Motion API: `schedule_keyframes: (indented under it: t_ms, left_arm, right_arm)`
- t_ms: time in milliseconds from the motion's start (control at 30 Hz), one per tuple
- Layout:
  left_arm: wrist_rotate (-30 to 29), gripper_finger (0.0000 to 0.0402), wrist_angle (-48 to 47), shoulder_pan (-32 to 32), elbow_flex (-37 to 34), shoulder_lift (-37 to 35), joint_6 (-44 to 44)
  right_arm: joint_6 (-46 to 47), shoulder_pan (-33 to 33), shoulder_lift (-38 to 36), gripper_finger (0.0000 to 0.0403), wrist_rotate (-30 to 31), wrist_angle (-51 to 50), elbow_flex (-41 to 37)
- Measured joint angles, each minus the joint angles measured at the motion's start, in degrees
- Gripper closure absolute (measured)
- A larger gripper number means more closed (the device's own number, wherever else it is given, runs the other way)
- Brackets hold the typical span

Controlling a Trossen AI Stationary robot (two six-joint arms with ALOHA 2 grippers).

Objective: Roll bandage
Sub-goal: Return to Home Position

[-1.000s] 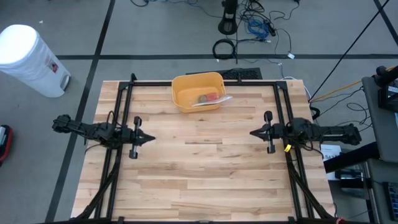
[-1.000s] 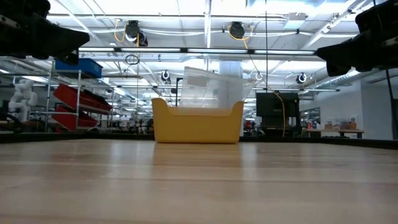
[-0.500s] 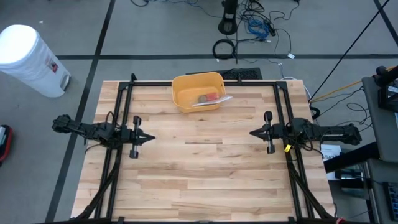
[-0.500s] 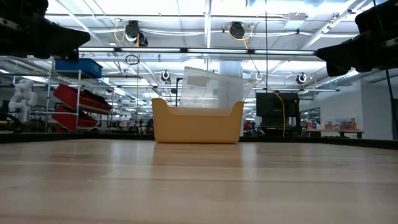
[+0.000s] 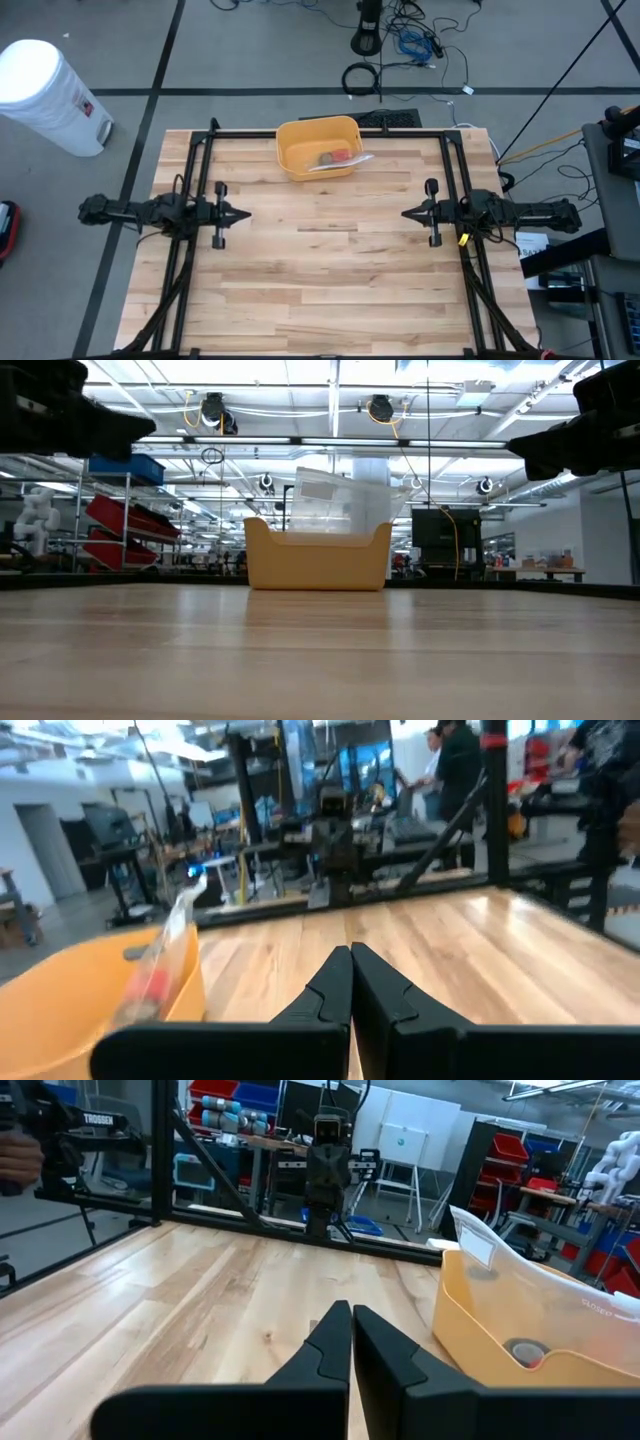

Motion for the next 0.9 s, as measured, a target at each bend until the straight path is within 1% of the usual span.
schedule_keyframes:
  t_ms: [67, 233, 400, 733, 900]
  left_arm:
    - [0.08, 0.04, -1.97, 1.21, 0.0, 0.02, -0.83]
    - [1.19, 0.04, -2.52, 3.09, -0.02, 0.01, -3.44]
    - [1.52, 0.04, -2.66, 3.18, -0.02, 0.01, -3.5]
    - [1.55, 0.04, -2.88, 3.18, -0.02, 0.26, -4.44]
    - [1.53, 0.04, -2.98, 3.18, -0.02, 0.28, -2.9]
  right_arm:
    - [-0.09, 0.0, 0.0, 0.0403, 0.0, 0.0, 0.0]
    - [0.97, 0.0, 0.03, 0.0403, -0.07, -0.09, 0.02]
    - [2.74, 0.0, 0.15, 0.0403, -0.11, -0.13, 0.02]
    - [3.09, 0.0, 0.17, 0.0403, -0.1, -0.15, 0.02]
    - [3.11, 0.0, 0.2, 0.0403, -0.09, -0.15, 0.02]
